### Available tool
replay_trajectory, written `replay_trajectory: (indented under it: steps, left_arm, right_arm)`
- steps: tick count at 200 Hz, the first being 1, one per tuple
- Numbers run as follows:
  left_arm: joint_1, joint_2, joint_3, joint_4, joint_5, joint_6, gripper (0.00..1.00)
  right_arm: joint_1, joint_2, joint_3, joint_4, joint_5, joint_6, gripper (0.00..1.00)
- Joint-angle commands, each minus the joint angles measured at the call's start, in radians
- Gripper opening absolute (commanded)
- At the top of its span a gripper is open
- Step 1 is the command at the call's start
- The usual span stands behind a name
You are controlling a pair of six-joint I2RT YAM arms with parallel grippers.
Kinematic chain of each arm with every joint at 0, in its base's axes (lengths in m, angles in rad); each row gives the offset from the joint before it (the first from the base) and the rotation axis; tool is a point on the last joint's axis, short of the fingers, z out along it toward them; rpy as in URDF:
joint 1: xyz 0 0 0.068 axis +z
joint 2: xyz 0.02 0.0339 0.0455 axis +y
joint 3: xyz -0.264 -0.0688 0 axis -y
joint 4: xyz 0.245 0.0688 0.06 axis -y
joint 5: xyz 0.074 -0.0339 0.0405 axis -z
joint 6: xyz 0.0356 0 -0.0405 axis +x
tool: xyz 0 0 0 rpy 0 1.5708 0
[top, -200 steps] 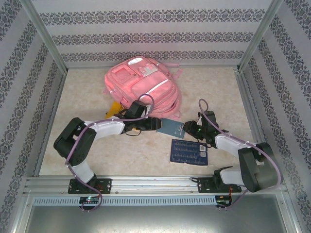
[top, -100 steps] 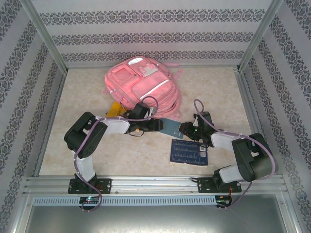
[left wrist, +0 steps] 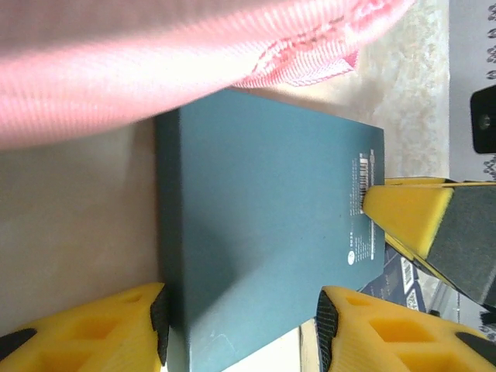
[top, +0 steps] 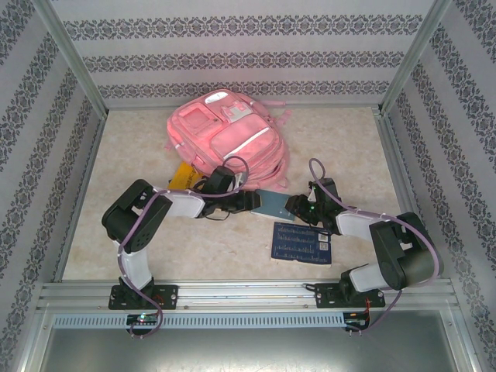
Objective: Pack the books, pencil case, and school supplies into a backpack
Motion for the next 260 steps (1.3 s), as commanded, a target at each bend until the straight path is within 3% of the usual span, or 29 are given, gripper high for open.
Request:
replay_trajectory:
  steps: [1, 72, 190, 260]
  left_arm:
    - [-0.034, -0.054, -0.013, 0.253, 0.165, -0.091, 0.52]
    - [-0.034, -0.040, -0.048, 0.597, 0.237, -0.281, 0.48]
    - [-0.053, 0.143, -0.042, 0.889, 0.249, -0.511, 0.44]
    - [-0.067, 0.147, -0.040, 0.740, 0.211, -0.432, 0.50]
  right_arm:
    - [0.024, 0.056, -0.019, 0.037, 0.012, -0.003, 0.39]
    - [0.020, 0.081, -0.036, 0.067, 0.013, 0.002, 0.38]
    - [0.016, 0.082, -0.037, 0.103, -0.013, 0.036, 0.38]
    - [0.019, 0.083, -0.044, 0.115, -0.015, 0.043, 0.37]
